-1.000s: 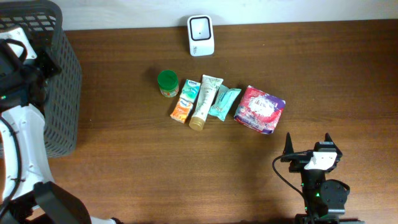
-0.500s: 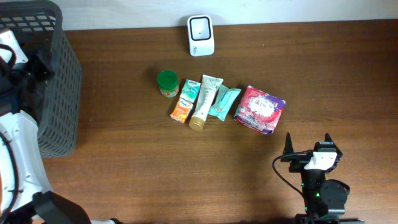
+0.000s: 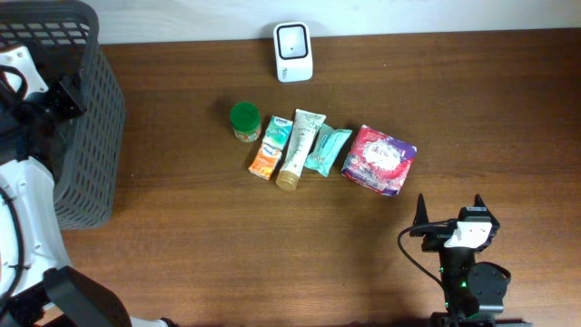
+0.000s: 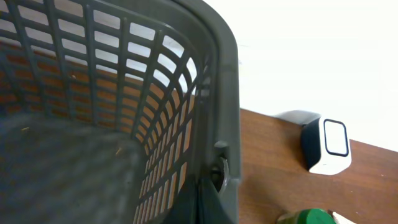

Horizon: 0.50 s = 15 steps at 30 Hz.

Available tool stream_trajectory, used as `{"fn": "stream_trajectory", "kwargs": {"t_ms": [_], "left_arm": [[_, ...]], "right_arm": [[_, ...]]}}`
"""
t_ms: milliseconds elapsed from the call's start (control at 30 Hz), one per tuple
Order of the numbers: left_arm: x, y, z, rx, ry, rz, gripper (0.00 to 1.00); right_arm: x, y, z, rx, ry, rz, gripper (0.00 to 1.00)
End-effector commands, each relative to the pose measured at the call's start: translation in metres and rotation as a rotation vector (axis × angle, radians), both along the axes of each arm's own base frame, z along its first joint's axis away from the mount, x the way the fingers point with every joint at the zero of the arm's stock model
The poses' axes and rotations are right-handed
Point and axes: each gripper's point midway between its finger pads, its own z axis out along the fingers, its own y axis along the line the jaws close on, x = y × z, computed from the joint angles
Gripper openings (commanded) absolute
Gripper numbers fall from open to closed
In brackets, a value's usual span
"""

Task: Scan the item barcode

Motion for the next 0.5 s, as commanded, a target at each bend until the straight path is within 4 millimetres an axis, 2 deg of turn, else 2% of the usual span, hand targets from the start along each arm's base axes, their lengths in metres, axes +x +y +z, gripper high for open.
{"fn": "stream_trajectory", "kwargs": {"t_ms": [0,67,100,167,233,267,300,333,467], "left_arm": [[0.001,-0.015,-0.002,-0.047,-0.003,-0.073,0.0],[0.002,-0.01,0.003,-0.028,-0.021,-0.056,0.01],[0.003,-0.003,0.006,-0.011,-0.029,-0.032,0.06],[0.0,0.009,0.017,-0.003,-0.049,-0.002,0.26],[-0.005,0.021,0.032,-0.018,-0.071,0.037,0.33],[-0.01,0.029,0.05,-0.026,-0.102,0.053,0.54],[-0.017,0.027,0.068,-0.027,-0.141,0.026,0.86],[-0.022,0.025,0.08,-0.026,-0.167,0.009,0.99],[-0.045,0.009,0.125,-0.031,-0.248,0.009,0.99]], "right_arm": [[0.0,-0.003,-0.004,0.008,0.006,-0.014,0.99],[0.0,-0.003,-0.004,0.008,0.006,-0.014,0.99],[0.0,-0.003,-0.004,0.008,0.006,-0.014,0.99],[0.0,-0.003,-0.004,0.008,0.006,-0.014,0.99],[0.0,-0.003,-0.004,0.008,0.006,-0.014,0.99],[0.0,-0.003,-0.004,0.008,0.006,-0.014,0.99],[0.0,-0.003,-0.004,0.008,0.006,-0.014,0.99],[0.0,-0.003,-0.004,0.008,0.006,-0.014,0.99],[0.0,-0.003,-0.004,0.008,0.006,-0.014,0.98]]}}
